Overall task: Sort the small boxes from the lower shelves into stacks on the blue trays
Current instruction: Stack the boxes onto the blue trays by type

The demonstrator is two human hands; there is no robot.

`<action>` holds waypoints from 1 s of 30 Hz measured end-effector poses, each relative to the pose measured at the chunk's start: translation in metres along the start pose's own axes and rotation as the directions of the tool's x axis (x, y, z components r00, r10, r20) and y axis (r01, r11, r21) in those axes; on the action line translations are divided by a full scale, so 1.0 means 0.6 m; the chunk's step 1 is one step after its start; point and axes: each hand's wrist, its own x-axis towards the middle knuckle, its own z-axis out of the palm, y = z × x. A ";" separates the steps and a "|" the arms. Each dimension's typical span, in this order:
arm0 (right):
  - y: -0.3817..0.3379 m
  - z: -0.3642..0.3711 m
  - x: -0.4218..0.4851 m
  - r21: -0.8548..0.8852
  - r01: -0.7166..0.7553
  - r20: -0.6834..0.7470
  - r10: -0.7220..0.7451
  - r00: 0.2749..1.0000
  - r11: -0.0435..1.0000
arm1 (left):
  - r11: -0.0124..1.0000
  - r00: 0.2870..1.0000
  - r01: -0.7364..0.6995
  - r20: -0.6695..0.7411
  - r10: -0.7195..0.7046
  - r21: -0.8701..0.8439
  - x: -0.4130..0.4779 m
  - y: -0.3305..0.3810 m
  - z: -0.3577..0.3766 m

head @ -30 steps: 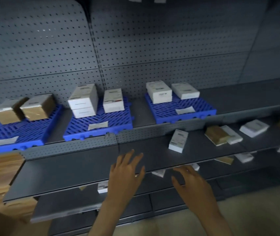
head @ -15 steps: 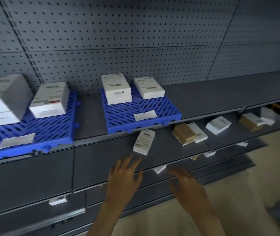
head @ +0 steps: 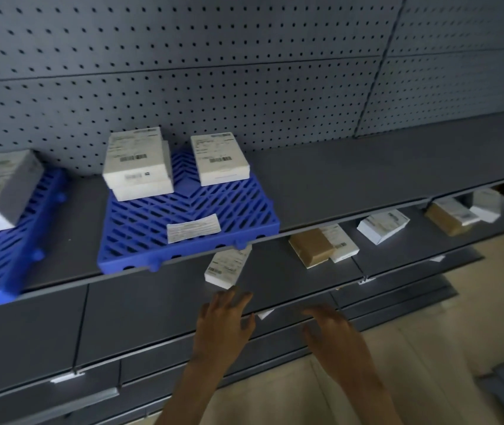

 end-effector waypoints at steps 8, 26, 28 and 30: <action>0.171 -0.029 0.108 -0.004 0.115 0.142 -0.114 0.983 0.993 | 0.992 0.991 0.117 -0.076 -0.113 0.054 0.068 0.108 0.096; 0.312 0.099 0.228 0.018 0.202 0.258 -0.200 0.945 0.979 | 0.873 0.876 0.482 -0.046 -0.479 0.078 0.242 -0.071 0.259; 0.321 0.116 0.237 0.025 0.214 0.262 -0.212 0.941 0.977 | 0.842 0.841 0.540 -0.041 -0.539 0.019 0.254 -0.095 0.271; 0.331 0.130 0.245 0.006 0.217 0.244 -0.212 0.946 0.976 | 0.831 0.830 0.555 -0.033 -0.556 -0.030 0.257 -0.114 0.284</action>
